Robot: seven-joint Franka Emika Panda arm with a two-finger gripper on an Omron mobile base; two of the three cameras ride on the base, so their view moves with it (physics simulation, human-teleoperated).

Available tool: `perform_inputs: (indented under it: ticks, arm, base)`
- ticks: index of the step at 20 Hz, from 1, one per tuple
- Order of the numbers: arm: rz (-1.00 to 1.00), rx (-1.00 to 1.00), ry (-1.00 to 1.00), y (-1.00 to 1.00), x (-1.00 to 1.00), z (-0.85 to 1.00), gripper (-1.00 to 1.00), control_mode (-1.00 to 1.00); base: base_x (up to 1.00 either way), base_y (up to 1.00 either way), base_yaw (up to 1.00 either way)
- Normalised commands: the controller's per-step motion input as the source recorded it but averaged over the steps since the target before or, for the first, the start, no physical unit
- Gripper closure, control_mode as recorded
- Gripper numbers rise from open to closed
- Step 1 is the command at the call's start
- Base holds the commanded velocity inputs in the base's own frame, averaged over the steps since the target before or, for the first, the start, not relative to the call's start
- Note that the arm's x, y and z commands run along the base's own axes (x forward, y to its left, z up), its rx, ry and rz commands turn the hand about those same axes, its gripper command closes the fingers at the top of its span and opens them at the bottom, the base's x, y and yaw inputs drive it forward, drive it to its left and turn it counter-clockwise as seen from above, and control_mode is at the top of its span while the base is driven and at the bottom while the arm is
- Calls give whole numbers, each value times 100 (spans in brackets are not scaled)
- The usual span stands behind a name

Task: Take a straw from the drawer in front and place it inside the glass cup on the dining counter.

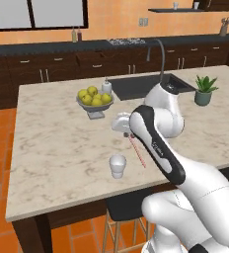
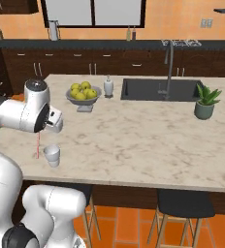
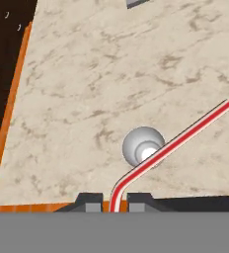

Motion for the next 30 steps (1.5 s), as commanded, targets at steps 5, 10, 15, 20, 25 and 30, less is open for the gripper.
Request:
perform_inputs:
  ticks: [5,10,15,20,25,30]
  arm:
    - [23,20,-7,6,16,13,100,-100]
    - [15,21,-9,18,-4,25,100,-100]
    - [11,21,-13,2,6,0,100,-100]
    - [11,17,-12,0,28,-12,100,-100]
    - [9,13,-7,0,38,-15,100,-100]
    - [7,4,-7,0,36,-18,100,-100]
  base:
    - [0,0,0]
    - [0,0,0]
    - [0,0,0]
    - [0,0,0]
    - [0,0,0]
    - [0,0,0]
